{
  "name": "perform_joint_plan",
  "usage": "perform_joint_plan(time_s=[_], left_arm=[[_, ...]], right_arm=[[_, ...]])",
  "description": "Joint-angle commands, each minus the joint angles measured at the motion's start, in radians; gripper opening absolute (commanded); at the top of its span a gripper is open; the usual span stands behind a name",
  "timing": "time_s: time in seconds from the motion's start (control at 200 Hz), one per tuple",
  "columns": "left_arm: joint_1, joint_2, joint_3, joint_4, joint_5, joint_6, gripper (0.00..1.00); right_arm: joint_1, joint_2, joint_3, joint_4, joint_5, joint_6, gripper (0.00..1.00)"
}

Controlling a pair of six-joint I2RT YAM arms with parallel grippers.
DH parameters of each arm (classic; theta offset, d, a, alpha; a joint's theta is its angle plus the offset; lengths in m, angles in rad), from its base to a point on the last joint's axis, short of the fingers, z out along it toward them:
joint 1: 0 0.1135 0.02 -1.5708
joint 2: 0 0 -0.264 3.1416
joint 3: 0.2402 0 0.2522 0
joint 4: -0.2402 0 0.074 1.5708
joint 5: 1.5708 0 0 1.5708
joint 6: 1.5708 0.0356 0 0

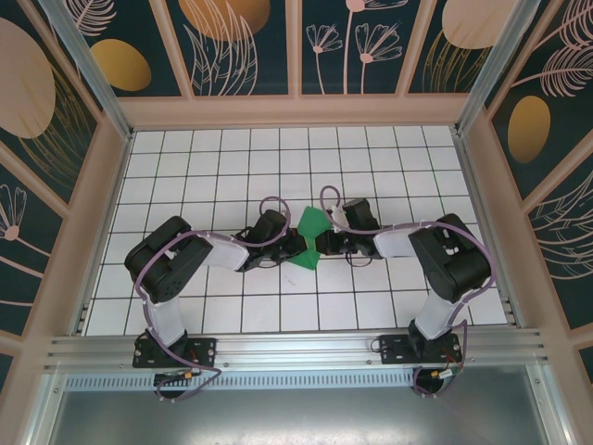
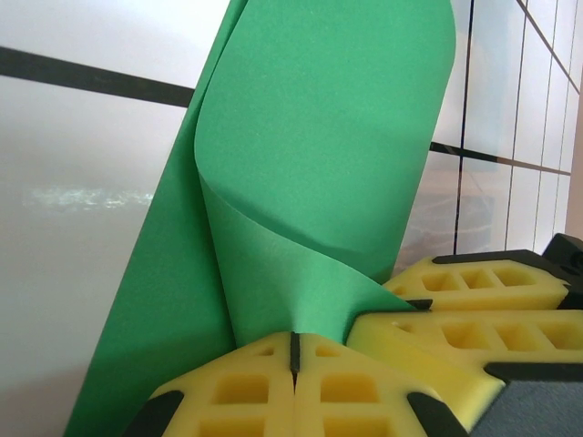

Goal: Fold a paper plane with a square sheet of paper (pick it up from the middle)
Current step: Fold the triangle a second time at the center of the table.

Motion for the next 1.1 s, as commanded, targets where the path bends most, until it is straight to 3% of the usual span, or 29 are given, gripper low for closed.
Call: perform_joint_plan(time_s=[0.0, 0.145, 0.245, 0.4, 0.53, 0.901, 1.096], left_arm=[[-0.005, 0.033, -0.036, -0.039, -0.033, 0.001, 0.07], [-0.007, 0.032, -0.044, -0.036, -0.038, -0.003, 0.07], [-0.009, 0.033, -0.049, -0.026, -0.038, -0.005, 0.07], [-0.01, 0.032, -0.041, -0.023, -0.034, -0.006, 0.07], [-0.01, 0.035, -0.034, -0.023, -0.031, -0.004, 0.07], [-0.012, 0.041, -0.03, -0.022, -0.026, 0.001, 0.07], [-0.012, 0.039, -0.03, -0.023, -0.026, 0.001, 0.07]], right_arm=[[-0.008, -0.048, 0.023, -0.077, 0.073, 0.02, 0.18], [-0.029, -0.195, -0.007, -0.113, 0.122, 0.074, 0.29], [-0.031, -0.261, -0.028, -0.129, 0.093, 0.1, 0.3], [0.005, -0.282, -0.081, -0.069, -0.03, 0.192, 0.18], [0.062, -0.254, -0.088, -0.036, -0.044, 0.234, 0.1], [0.115, -0.137, -0.055, -0.037, -0.074, 0.254, 0.08], [0.134, -0.141, -0.013, -0.102, -0.013, 0.24, 0.08]])
